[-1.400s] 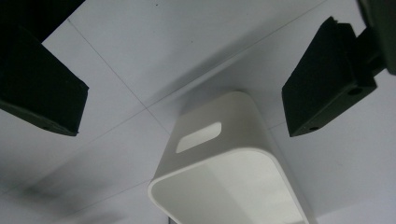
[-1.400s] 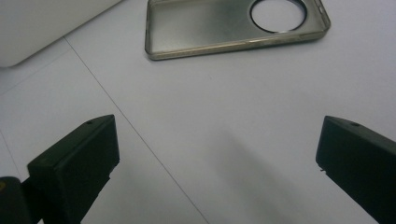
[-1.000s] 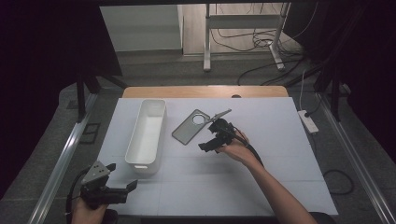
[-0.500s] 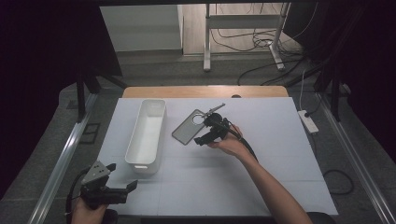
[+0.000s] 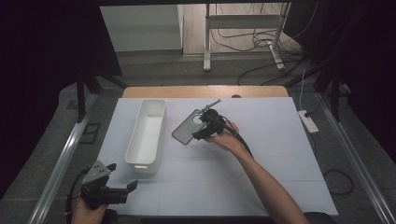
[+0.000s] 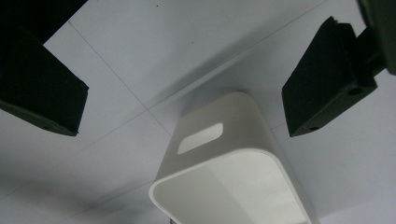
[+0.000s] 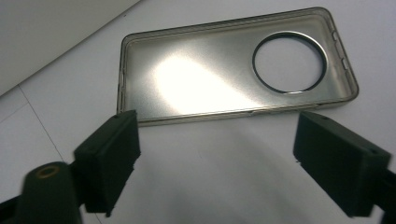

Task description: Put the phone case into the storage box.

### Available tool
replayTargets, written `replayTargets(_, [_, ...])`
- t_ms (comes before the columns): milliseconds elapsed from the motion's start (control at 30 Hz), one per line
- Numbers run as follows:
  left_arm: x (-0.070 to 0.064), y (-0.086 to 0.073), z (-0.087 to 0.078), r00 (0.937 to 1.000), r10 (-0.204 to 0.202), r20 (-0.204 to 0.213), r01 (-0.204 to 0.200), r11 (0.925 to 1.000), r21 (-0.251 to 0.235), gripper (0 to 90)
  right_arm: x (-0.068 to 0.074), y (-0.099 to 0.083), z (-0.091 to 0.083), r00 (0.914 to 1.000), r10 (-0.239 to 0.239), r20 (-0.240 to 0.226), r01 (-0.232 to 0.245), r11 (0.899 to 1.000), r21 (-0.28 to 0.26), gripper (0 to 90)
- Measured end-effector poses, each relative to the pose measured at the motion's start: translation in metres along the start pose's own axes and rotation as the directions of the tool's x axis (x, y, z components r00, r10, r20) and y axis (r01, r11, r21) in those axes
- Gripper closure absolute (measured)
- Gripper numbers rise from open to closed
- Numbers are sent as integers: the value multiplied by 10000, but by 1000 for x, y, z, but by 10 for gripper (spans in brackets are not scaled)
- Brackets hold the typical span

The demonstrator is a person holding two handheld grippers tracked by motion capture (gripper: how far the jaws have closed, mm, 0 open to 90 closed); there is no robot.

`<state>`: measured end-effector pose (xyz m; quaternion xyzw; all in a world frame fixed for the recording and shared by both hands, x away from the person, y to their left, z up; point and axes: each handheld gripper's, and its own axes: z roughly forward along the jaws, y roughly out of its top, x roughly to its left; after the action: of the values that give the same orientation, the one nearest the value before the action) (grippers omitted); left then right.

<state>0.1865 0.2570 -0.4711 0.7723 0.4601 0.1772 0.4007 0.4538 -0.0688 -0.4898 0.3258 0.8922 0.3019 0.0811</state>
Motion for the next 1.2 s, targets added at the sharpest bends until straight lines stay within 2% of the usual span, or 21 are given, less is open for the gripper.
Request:
replayTargets(33, [0, 0, 0, 10000, 0, 0, 0, 10000, 0, 12, 0, 1, 1, 10000, -25, 21, 25, 10000, 52, 239])
replayTargets(67, [0, 0, 0, 10000, 3, -5, -3, 10000, 2, 12, 0, 1, 1, 10000, -25, 21, 25, 10000, 52, 239])
replayTargets(200, [0, 0, 0, 10000, -8, 5, 8, 10000, 5, 12, -1, 4, 5, 9997, -80, -237, 81, 10000, 58, 462])
replayTargets(233, [0, 0, 0, 10000, -8, 5, 8, 10000, 5, 12, -1, 4, 5, 9997, -80, -237, 81, 10000, 58, 462])
replayTargets(267, [0, 0, 0, 10000, -9, 11, 9, 10000, 8, 12, 0, 6, 7, 9995, -199, -232, 203, 9997, 169, 555])
replayTargets(333, [0, 0, 0, 10000, -8, 18, 8, 10000, 13, 12, 1, 8, 9, 9992, -317, -263, 322, 9993, 176, 628])
replayTargets(367, [0, 0, 0, 10000, -2, 29, 2, 10000, 27, 12, 1, 9, 10, 9987, -307, -398, 315, 9993, 190, 682])
replayTargets(400, [0, 0, 0, 10000, -2, 29, 2, 10000, 27, 12, 1, 9, 10, 9987, -307, -398, 315, 9993, 190, 682])
replayTargets(433, [0, 0, 0, 10000, 2, 21, -2, 10000, 38, 12, 1, 10, 12, 9977, -332, -598, 346, 9992, 215, 763])
replayTargets(600, [0, 0, 1, 10000, 25, 4, -25, 10000, 51, 12, 5, 13, 19, 9958, -338, -848, 351, 9993, 133, 892])
replayTargets(933, [0, 0, 1, 10000, 61, -6, -61, 9999, 80, 13, 18, 16, 37, 9952, -598, -776, 630, 9973, 388, 895])
replayTargets(1200, [-1, 0, 1, 9999, 100, -20, -99, 9999, 93, 13, 23, 14, 45, 9943, -727, -780, 777, 9950, 622, 894])
